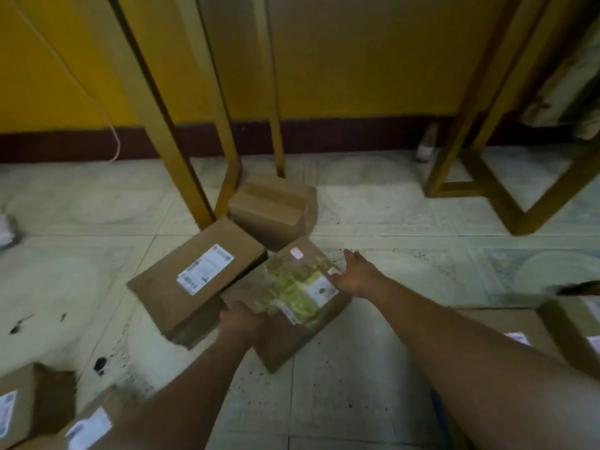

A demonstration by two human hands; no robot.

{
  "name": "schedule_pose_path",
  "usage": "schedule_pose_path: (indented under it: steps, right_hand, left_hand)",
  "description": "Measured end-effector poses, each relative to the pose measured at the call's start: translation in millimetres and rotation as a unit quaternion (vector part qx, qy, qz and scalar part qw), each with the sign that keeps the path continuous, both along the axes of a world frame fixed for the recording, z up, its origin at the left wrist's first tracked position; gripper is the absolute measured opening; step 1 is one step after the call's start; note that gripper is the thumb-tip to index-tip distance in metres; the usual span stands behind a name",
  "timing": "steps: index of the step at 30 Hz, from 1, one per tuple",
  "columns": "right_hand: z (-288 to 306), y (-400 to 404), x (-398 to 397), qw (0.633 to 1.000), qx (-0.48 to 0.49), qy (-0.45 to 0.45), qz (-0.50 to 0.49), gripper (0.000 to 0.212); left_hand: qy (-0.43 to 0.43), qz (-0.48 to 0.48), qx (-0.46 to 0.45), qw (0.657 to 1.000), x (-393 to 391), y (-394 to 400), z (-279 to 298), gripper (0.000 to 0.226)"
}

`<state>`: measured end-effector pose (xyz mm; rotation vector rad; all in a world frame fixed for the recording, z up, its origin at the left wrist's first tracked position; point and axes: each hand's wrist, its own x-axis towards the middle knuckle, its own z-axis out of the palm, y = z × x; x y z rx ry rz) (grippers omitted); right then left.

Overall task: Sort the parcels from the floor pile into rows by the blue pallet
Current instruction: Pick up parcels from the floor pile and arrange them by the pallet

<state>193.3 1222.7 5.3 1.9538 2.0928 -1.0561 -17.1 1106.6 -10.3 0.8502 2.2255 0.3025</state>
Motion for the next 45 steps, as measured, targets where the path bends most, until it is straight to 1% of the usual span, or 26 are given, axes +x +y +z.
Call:
schedule_pose_path:
  steps: [2, 4, 5, 6, 7, 9, 10, 11, 13, 15, 17, 19, 20, 21, 22, 23, 24, 26, 29, 31, 33, 35, 37, 39, 42, 45]
  right_hand:
    - [-20, -3, -12, 0.999, -0.031, -0.02, 0.012, 0.089]
    - [-36, -3, -18, 0.998, -0.066, -0.013, 0.015, 0.091]
    - [-43, -2, -20, 0.996, -0.084, 0.011, -0.002, 0.092]
    - [-50, -1, -21, 0.994, -0.095, 0.037, -0.041, 0.093]
    - [-54, -1, -22, 0.993, -0.088, 0.044, -0.07, 0.09]
    - [-52, -8, -19, 0.993, -0.082, 0.015, -0.086, 0.077]
    - [-49, -12, -19, 0.993, -0.085, -0.001, -0.084, 0.074]
    - [-43, -15, -17, 0.993, -0.087, -0.005, -0.085, 0.073]
    - [-23, -21, -11, 0.992, -0.076, 0.025, -0.1, 0.073]
    - [12, -24, -5, 0.985, -0.064, 0.09, -0.132, 0.071]
    - [54, -23, 3, 0.975, -0.035, 0.159, -0.154, 0.06]
    - [105, -23, 19, 0.961, -0.007, 0.212, -0.179, 0.043]
    - [132, -24, 32, 0.953, 0.004, 0.234, -0.191, 0.042]
    - [160, -27, 47, 0.945, 0.005, 0.254, -0.204, 0.047]
    - [189, -34, 64, 0.936, 0.005, 0.274, -0.22, 0.058]
    - [217, -43, 84, 0.926, 0.004, 0.288, -0.243, 0.068]
    - [242, -52, 106, 0.916, 0.007, 0.301, -0.266, 0.072]
    - [283, -73, 155, 0.899, 0.023, 0.311, -0.308, 0.06]
    - [329, -106, 224, 0.864, 0.046, 0.343, -0.367, 0.051]
    - [354, -125, 263, 0.844, 0.065, 0.361, -0.392, 0.052]
    - [373, -138, 292, 0.821, 0.064, 0.386, -0.416, 0.061]
    - [385, -149, 316, 0.796, 0.047, 0.424, -0.43, 0.063]
    - [391, -154, 338, 0.788, 0.054, 0.445, -0.422, 0.063]
    - [388, -158, 360, 0.78, 0.072, 0.452, -0.426, 0.062]
    - [374, -159, 388, 0.774, 0.076, 0.442, -0.446, 0.05]
    - [346, -155, 423, 0.75, 0.065, 0.419, -0.508, 0.039]
  left_hand:
    - [-0.1, 0.092, 0.013, 0.991, 1, -9, -13, 0.066]
    - [-0.209, 0.161, 0.035, 0.964, 10, -14, -18, 0.054]
    - [-0.235, 0.19, 0.041, 0.952, 16, -14, -19, 0.053]
    - [-0.258, 0.228, 0.053, 0.937, 20, -16, -16, 0.052]
    - [-0.269, 0.256, 0.047, 0.927, 22, -19, -13, 0.048]
    - [-0.301, 0.269, 0.021, 0.915, 20, -29, -1, 0.023]
    - [-0.306, 0.277, 0.015, 0.911, 16, -32, 1, 0.015]
    - [-0.307, 0.278, 0.003, 0.91, 13, -37, 4, 0.015]
    - [-0.322, 0.26, -0.009, 0.91, 14, -41, 26, 0.021]
    - [-0.345, 0.254, -0.007, 0.904, 16, -40, 51, 0.022]
    - [-0.356, 0.226, -0.006, 0.907, 19, -31, 82, 0.024]
    - [-0.355, 0.219, 0.032, 0.908, 26, -20, 107, 0.043]
    - [-0.358, 0.214, 0.045, 0.908, 34, -15, 123, 0.049]
    - [-0.379, 0.194, 0.058, 0.903, 43, -9, 138, 0.042]
    - [-0.397, 0.176, 0.078, 0.897, 52, -2, 155, 0.028]
    - [-0.414, 0.158, 0.098, 0.891, 62, 5, 171, 0.02]
    - [-0.428, 0.134, 0.115, 0.886, 74, 11, 193, 0.018]
    - [-0.447, 0.065, 0.152, 0.879, 98, 23, 231, 0.023]
    - [-0.464, -0.05, 0.198, 0.862, 139, 32, 278, 0.034]
    - [-0.466, -0.099, 0.226, 0.85, 173, 33, 309, 0.04]
    - [-0.494, -0.136, 0.248, 0.822, 204, 34, 334, 0.046]
    - [-0.508, -0.16, 0.244, 0.811, 228, 32, 347, 0.047]
    - [-0.503, -0.179, 0.242, 0.81, 245, 31, 348, 0.049]
    - [-0.511, -0.183, 0.202, 0.815, 261, 31, 340, 0.056]
    - [-0.515, -0.218, 0.117, 0.821, 287, 35, 323, 0.047]
    - [-0.507, -0.223, 0.059, 0.83, 326, 43, 304, 0.043]
